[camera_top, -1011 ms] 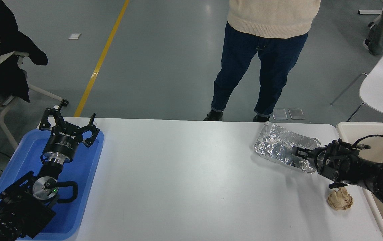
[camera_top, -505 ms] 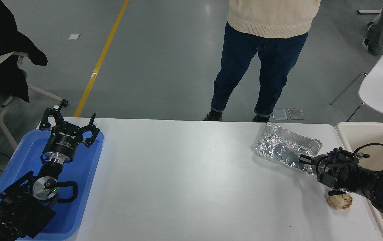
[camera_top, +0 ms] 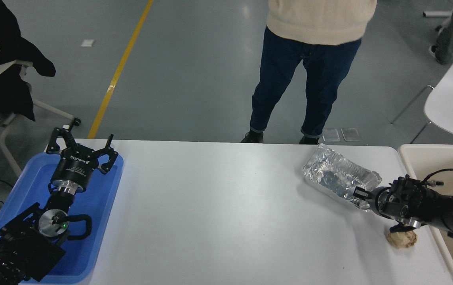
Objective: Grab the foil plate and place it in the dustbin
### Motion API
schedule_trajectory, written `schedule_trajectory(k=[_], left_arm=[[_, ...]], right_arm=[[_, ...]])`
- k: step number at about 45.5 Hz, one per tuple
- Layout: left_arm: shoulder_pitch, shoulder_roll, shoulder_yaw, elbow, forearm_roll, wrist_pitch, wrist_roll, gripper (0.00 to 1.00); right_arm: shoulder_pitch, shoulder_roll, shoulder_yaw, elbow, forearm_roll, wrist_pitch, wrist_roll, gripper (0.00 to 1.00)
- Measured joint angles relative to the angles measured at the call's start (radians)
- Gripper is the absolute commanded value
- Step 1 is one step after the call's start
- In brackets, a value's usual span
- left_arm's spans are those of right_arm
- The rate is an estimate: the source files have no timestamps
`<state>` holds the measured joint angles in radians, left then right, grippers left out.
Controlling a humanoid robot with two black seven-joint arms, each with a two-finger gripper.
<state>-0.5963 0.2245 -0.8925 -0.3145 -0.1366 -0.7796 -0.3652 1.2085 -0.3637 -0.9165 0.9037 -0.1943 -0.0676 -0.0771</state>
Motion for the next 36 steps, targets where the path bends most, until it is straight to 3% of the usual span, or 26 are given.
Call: schedule_trajectory(k=[17, 36], left_arm=[[0.0, 0.0, 0.0, 0.0, 0.0, 0.0, 0.0, 1.0], [0.001, 0.0, 0.0, 0.0, 0.0, 0.0, 0.0, 1.0]], right_arm=[[0.39, -0.101, -0.128, 0.453, -0.061, 0.044, 0.002, 0.0], [0.868, -0.145, -0.23, 0.618, -0.067, 0.493, 0.003, 0.0]])
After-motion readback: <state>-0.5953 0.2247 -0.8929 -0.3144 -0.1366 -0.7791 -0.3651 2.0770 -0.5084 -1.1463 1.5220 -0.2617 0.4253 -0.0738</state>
